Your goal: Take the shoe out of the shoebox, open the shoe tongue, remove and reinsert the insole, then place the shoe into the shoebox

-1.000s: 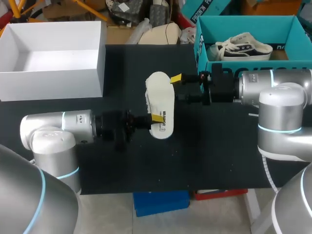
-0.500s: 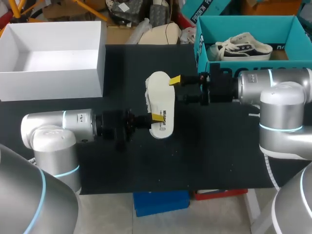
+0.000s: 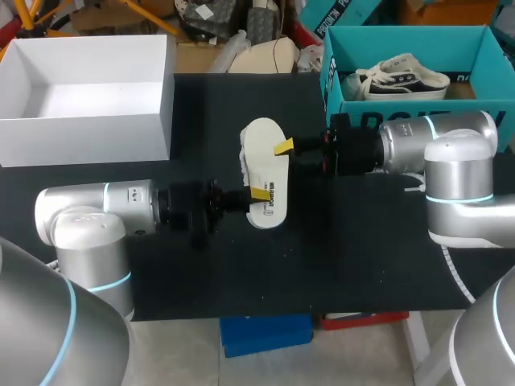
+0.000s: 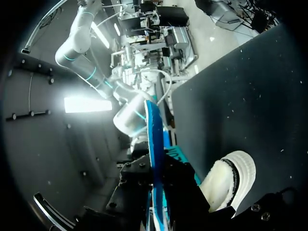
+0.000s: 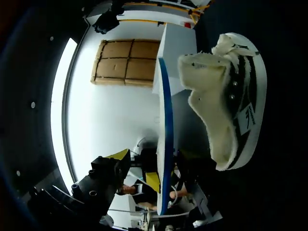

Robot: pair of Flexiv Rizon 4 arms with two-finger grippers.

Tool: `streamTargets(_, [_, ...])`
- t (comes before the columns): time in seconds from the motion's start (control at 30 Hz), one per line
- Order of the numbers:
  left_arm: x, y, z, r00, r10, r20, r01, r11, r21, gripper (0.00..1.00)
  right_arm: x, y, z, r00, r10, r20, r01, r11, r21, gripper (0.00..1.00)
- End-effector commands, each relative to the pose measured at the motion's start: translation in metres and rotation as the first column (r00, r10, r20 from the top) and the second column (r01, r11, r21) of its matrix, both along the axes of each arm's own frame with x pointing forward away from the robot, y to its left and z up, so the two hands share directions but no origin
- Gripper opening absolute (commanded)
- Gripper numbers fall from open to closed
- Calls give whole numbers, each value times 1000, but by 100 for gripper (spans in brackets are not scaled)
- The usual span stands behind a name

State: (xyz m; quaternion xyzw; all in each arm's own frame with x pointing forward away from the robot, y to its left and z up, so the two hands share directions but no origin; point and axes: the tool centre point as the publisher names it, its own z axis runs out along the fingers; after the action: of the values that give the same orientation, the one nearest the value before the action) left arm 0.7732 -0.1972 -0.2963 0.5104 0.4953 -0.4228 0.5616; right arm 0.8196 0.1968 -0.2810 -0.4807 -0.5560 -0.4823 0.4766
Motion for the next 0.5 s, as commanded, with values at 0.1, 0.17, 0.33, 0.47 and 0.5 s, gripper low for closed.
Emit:
streamTargets(0.1, [-1, -1, 0, 1000, 2, 1, -2, 1000, 5, 0, 1, 8, -5, 1000, -14, -12, 13, 1000, -15, 41])
streamTargets(0.17, [-1, -1, 0, 1000, 2, 1, -2, 1000, 5, 0, 0, 7, -3, 1000, -20, -10, 19, 1000, -24, 40])
streamTargets(0.33, [-1, -1, 0, 1000, 2, 1, -2, 1000, 5, 0, 0, 11, 3, 1000, -17, 10, 17, 999, -45, 35])
streamTargets(0.47, [-1, -1, 0, 1000, 2, 1, -2, 1000, 5, 0, 0, 13, 0, 1000, -9, 14, 10, 998, -60, 31])
streamTargets(0.5, [-1, -1, 0, 1000, 2, 1, -2, 1000, 5, 0, 0, 14, -1, 1000, -4, 11, 5, 998, -59, 29])
